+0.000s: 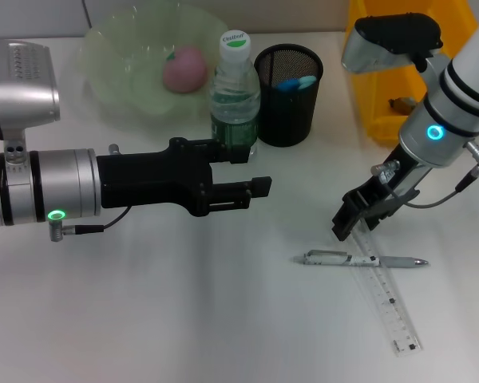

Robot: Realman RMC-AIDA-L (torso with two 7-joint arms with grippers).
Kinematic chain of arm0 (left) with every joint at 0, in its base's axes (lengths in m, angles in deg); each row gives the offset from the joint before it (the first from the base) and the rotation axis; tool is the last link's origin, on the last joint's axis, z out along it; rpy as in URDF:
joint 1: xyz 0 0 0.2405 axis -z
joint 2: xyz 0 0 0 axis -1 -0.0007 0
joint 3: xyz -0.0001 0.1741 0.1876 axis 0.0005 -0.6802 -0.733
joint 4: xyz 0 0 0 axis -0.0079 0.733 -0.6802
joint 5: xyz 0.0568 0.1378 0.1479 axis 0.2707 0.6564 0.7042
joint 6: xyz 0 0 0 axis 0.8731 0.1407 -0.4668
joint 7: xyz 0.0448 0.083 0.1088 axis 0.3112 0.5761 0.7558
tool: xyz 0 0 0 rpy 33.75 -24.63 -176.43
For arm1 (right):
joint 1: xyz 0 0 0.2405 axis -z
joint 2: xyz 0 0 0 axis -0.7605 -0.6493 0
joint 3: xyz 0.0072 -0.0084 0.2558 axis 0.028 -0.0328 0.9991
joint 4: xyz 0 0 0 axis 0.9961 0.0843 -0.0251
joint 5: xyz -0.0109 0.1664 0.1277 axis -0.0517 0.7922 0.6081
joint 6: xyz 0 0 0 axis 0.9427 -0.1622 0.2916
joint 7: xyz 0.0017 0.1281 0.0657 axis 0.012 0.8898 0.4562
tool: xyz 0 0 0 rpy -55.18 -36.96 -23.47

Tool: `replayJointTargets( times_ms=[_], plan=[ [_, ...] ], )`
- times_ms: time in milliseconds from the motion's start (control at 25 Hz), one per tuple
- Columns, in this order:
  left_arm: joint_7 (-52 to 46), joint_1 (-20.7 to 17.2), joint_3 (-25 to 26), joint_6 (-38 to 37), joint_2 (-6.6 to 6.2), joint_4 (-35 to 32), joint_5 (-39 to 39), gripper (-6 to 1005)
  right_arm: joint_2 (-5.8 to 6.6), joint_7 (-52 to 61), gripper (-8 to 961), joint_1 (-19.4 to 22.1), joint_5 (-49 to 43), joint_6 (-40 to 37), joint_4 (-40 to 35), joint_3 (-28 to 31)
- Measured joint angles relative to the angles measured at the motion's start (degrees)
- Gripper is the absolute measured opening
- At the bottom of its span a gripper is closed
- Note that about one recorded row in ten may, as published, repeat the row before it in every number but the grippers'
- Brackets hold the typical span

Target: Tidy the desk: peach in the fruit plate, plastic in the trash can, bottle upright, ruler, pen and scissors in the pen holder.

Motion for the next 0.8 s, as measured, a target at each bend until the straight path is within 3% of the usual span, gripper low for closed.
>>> replayJointTargets(
  times_ms=[800],
  plan=[
    [0.09, -0.04, 0.00, 0.18, 0.00, 0.08, 0.00, 658, 0.05, -0.05, 493, -0.27, 0.00, 0.30, 0.03, -0.56]
  ],
)
